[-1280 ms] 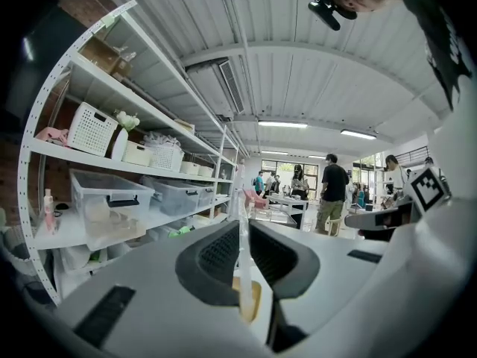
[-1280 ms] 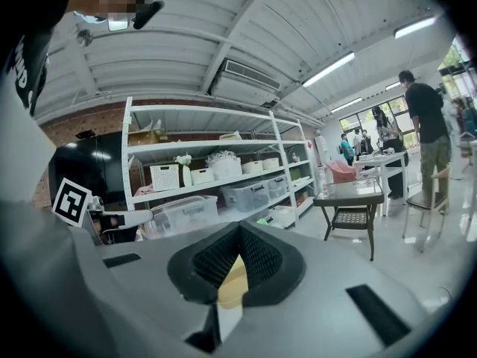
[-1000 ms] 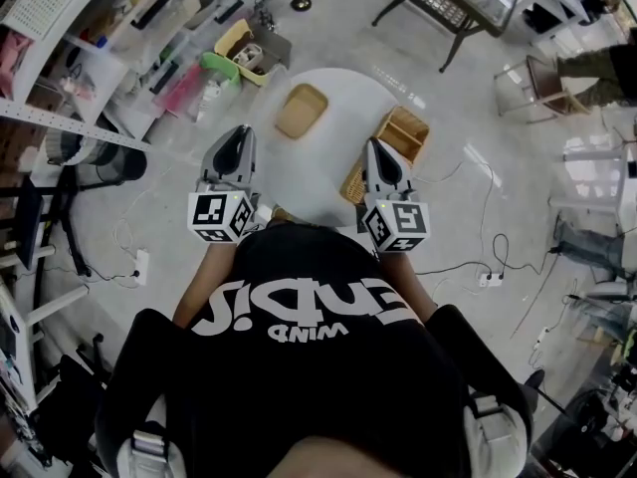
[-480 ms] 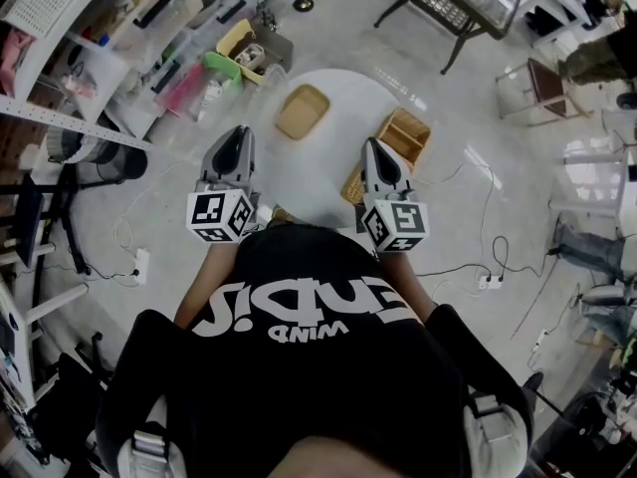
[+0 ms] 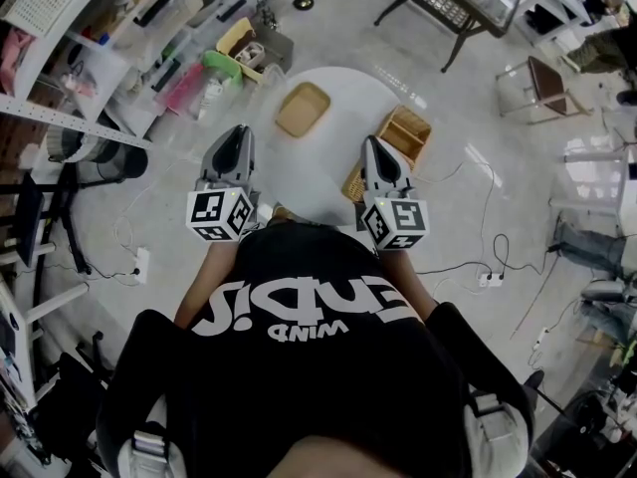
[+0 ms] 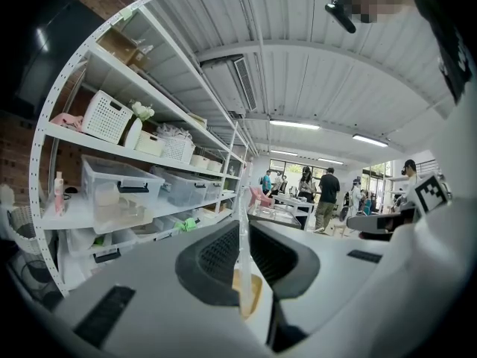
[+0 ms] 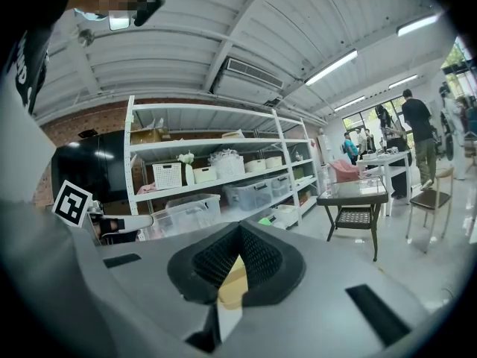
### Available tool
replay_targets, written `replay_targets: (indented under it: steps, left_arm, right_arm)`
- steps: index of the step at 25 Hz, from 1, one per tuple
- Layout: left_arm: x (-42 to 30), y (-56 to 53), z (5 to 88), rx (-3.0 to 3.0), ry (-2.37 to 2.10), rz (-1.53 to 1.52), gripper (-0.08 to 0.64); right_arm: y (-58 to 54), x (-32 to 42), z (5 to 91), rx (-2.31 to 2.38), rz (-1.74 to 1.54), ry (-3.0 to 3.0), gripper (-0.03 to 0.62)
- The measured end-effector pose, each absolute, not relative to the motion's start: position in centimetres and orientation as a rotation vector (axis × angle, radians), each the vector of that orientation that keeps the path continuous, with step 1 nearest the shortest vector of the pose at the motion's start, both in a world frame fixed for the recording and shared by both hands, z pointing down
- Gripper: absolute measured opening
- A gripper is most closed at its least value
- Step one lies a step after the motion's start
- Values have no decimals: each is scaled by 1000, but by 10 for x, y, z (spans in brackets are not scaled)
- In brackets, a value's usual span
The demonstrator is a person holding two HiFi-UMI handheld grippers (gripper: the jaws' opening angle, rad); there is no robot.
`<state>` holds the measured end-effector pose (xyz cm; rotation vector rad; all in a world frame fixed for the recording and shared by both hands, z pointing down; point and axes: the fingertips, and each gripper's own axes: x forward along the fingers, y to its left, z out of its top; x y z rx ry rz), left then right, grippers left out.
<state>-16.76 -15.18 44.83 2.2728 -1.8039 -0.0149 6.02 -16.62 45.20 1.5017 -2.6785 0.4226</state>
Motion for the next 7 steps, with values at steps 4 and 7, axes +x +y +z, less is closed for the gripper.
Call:
replay_targets:
  steps: [4,7]
  left_arm:
    - [-167,-149,450,2269,-1798,-14,38]
    - [-169,-148,452,2259,-1795,-14,38]
  right_arm:
    - [-164,61,452,1508,422,-2677,-3]
    - [-163,60,452,1510,422,-2676,-3]
